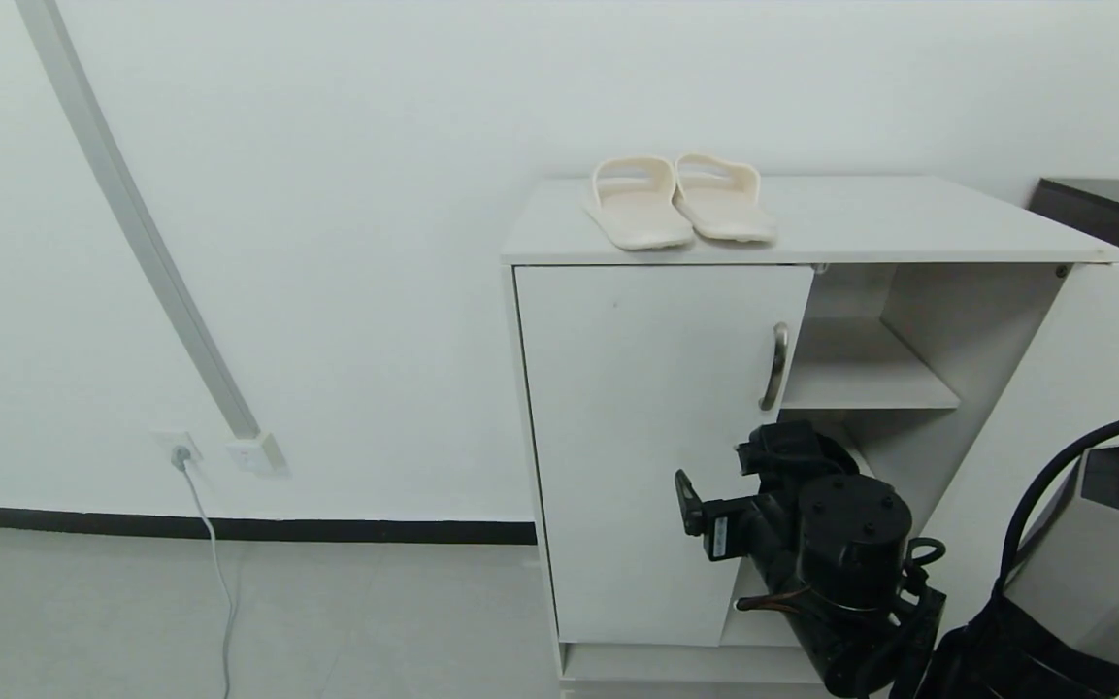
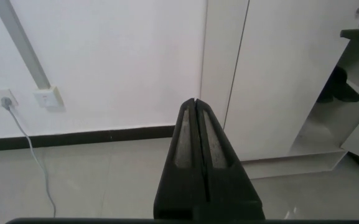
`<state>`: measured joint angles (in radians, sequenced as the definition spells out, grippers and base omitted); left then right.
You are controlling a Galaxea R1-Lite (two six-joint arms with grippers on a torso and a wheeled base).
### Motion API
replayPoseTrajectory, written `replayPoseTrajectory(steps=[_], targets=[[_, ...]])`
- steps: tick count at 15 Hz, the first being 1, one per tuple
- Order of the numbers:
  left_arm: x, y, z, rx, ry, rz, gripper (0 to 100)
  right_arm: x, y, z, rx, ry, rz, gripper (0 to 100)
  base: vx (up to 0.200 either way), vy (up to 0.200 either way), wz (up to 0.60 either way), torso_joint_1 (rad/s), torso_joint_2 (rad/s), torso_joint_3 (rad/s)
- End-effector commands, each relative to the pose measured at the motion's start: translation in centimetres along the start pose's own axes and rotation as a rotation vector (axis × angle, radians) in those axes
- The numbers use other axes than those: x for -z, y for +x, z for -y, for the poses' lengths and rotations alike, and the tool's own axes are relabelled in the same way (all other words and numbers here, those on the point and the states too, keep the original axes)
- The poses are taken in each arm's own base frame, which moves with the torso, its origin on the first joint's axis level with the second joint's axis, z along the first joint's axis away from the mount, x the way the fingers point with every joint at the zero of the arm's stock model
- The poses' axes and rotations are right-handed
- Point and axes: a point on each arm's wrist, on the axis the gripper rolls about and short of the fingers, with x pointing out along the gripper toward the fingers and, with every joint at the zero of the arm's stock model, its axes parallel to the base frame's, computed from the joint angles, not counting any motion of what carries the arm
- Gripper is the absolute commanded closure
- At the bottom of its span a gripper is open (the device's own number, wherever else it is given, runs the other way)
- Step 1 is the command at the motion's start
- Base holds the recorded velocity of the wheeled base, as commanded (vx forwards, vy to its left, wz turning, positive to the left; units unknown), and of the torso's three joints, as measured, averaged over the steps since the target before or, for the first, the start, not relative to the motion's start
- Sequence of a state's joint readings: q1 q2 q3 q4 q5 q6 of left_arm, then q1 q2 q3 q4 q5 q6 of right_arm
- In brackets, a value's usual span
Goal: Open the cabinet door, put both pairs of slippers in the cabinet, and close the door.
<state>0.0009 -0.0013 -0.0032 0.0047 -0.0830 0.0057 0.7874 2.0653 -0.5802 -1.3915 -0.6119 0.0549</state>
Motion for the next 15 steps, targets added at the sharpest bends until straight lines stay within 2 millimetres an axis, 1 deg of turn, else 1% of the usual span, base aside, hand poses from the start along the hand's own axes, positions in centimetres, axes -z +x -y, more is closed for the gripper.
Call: replayPoseTrajectory(steps=[1, 7, 15], targets=[[0.00, 0.01, 0.00, -0.001, 0.000, -0.001, 100, 0.18, -0.03, 0.05, 0.001, -0.004, -0.006, 0, 0.000, 0.000, 0.00, 0.159, -0.48, -0.339], [0.00, 0.01, 0.00, -0.001, 0.000, -0.001, 100, 0.21, -0.05, 0.07, 0.001, -0.005, -0.007, 0, 0.000, 0.000, 0.00, 0.161, -0.48, -0.322], [0.00, 0.01, 0.00, -0.001, 0.000, -0.001, 100, 0.29, -0.06, 0.06, -0.006, -0.007, -0.010, 0, 0.000, 0.000, 0.00, 0.204, -0.51, -0.313]])
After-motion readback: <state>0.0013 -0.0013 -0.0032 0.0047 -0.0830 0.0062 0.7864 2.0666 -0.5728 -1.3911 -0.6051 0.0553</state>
